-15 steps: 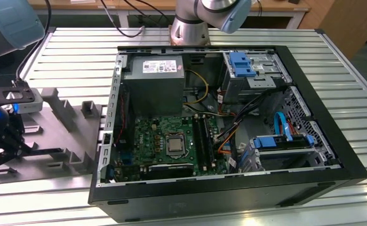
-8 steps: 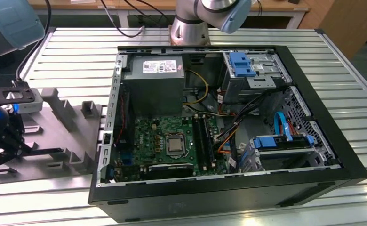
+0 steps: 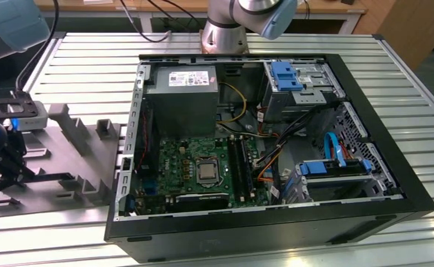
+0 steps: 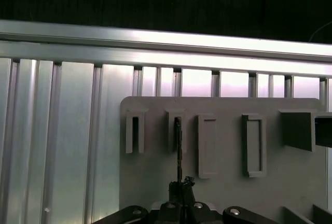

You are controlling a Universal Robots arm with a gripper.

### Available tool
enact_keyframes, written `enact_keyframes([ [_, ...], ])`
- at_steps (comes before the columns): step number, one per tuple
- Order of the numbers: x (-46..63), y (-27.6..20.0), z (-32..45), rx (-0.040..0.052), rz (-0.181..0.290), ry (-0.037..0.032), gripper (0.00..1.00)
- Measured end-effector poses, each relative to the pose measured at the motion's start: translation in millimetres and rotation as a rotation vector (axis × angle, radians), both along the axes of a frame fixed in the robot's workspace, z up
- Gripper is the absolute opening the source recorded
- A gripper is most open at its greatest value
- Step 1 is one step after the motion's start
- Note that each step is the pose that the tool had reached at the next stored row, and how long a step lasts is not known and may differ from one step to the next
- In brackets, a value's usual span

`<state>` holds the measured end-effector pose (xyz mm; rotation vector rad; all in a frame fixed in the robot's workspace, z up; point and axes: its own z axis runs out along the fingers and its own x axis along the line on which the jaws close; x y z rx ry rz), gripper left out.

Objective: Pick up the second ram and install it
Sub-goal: 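Pick up the second ram and move it above second insertion slot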

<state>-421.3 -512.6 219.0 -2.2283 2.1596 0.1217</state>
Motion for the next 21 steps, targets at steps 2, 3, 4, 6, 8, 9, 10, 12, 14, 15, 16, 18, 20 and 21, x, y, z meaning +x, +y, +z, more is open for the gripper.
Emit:
enact_keyframes([
  [2,0.0,0.0,4.7,0.0,0.0,0.0,0.11],
  [3,0.0,0.0,7.2,-0.0001,0.0,0.0,0.11],
  [4,0.0,0.0,9.6,-0.0001,0.0,0.0001,0.11],
  [6,0.0,0.0,15.0,0.0,0.0,0.0,0.11],
  [8,0.0,0.0,20.6,-0.0001,0.0,0.0001,0.11],
  [9,0.0,0.0,23.4,0.0,0.0,0.0001,0.11],
  [10,0.0,0.0,26.1,0.0,0.0,0.0,0.11],
  [12,0.0,0.0,32.2,0.0,0.0,0.0,0.11],
  [14,0.0,0.0,38.0,-0.0001,0.0,0.0001,0.11],
  [15,0.0,0.0,41.2,0.0,0.0,0.0,0.11],
  [16,0.0,0.0,44.3,0.0,0.0,0.0,0.11],
  [18,0.0,0.0,50.9,-0.0001,0.0,0.0,0.11],
  [20,0.0,0.0,57.1,0.0,0.0,0.0,0.11],
  [21,0.0,0.0,60.0,0.0,0.0,0.0,0.11],
])
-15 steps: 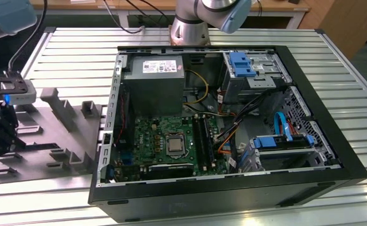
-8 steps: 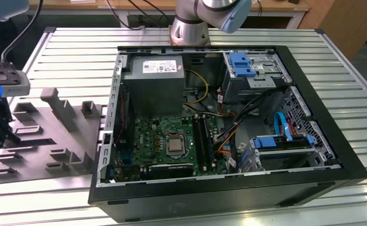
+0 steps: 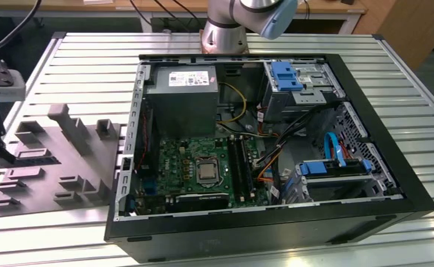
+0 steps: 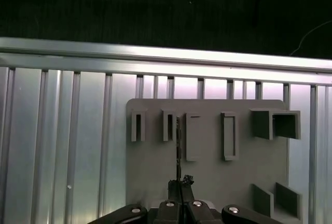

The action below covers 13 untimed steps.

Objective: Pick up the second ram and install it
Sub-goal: 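Pick up the second ram and move it above second insertion slot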

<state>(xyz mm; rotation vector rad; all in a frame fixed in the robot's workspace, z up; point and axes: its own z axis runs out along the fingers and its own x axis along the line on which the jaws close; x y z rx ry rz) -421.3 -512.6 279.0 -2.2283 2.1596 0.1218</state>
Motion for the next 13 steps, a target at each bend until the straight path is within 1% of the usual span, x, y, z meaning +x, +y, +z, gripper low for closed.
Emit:
enact_keyframes([
  [6,0.1,0.1,18.5,-0.0001,0.0,0.0,0.11],
  [13,0.0,0.4,42.0,0.0,0.0,-0.0001,0.11],
])
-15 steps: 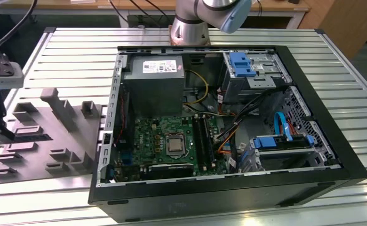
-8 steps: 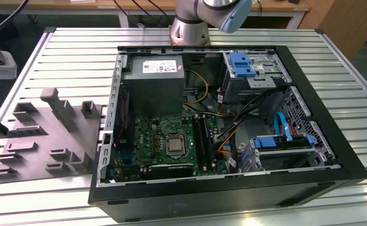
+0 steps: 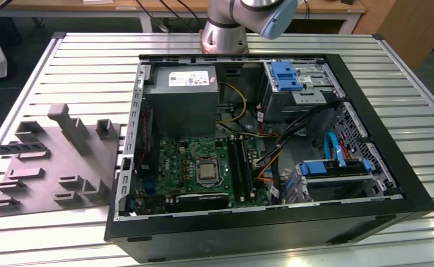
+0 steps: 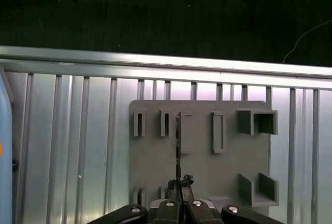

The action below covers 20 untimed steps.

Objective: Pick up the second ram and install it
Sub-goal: 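Pick up the second ram and move it above second insertion slot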

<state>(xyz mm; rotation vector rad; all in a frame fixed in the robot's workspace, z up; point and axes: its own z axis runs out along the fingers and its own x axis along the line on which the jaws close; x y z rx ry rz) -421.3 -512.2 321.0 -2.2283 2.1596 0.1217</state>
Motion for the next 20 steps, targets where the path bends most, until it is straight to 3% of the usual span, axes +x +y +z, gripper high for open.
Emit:
enact_keyframes([
  [20,0.0,0.3,73.0,-0.0001,0.0,0.0001,0.11],
])
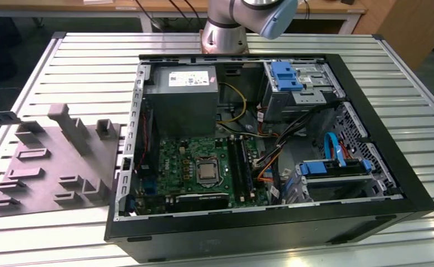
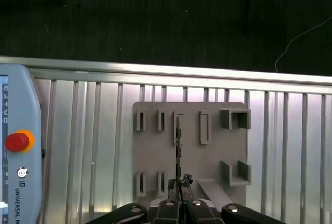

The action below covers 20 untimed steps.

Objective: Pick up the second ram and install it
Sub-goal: 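Pick up the second ram and move it above second insertion slot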

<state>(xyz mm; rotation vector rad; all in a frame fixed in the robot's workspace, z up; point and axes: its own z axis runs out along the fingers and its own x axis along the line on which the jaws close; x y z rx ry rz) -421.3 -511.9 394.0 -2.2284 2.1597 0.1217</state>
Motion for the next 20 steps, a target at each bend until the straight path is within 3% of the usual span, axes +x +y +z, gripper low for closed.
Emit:
enact_keyframes([
  [9,-0.1,0.0,21.1,0.0001,0.0,-0.0001,0.11],
  [20,3.7,0.0,21.9,0.0006,0.0,0.0,0.11],
])
